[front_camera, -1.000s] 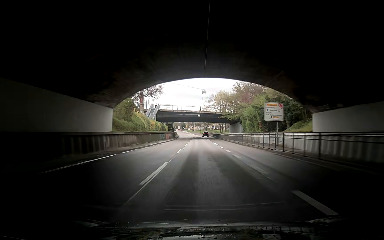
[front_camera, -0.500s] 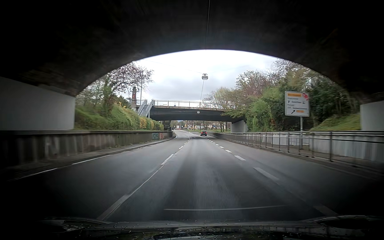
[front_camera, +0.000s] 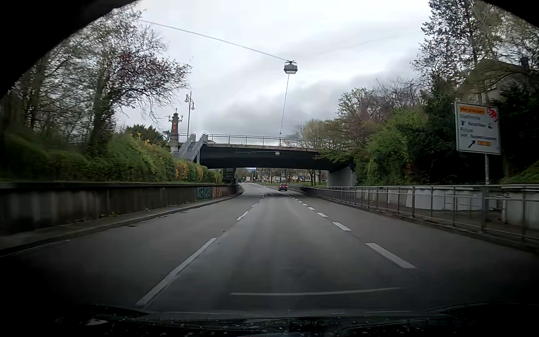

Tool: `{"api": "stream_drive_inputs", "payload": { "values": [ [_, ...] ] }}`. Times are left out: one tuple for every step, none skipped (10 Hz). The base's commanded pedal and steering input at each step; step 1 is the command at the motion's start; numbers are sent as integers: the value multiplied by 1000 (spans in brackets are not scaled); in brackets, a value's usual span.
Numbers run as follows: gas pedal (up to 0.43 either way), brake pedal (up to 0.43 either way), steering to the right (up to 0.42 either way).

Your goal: Follow the waypoints while adhering to traffic rules and regulations

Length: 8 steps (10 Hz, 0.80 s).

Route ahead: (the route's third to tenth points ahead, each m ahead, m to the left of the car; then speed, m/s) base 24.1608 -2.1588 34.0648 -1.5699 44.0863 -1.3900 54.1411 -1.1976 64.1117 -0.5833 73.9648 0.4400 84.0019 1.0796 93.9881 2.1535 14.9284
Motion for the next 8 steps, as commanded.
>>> {"api": "stream_drive_inputs", "payload": {
  "values": [
    [110,0,2],
    [110,0,2],
    [110,0,1],
    [110,0,0],
    [110,0,0],
    [118,0,-1],
    [118,0,0],
    [118,0,-1]
  ]
}}
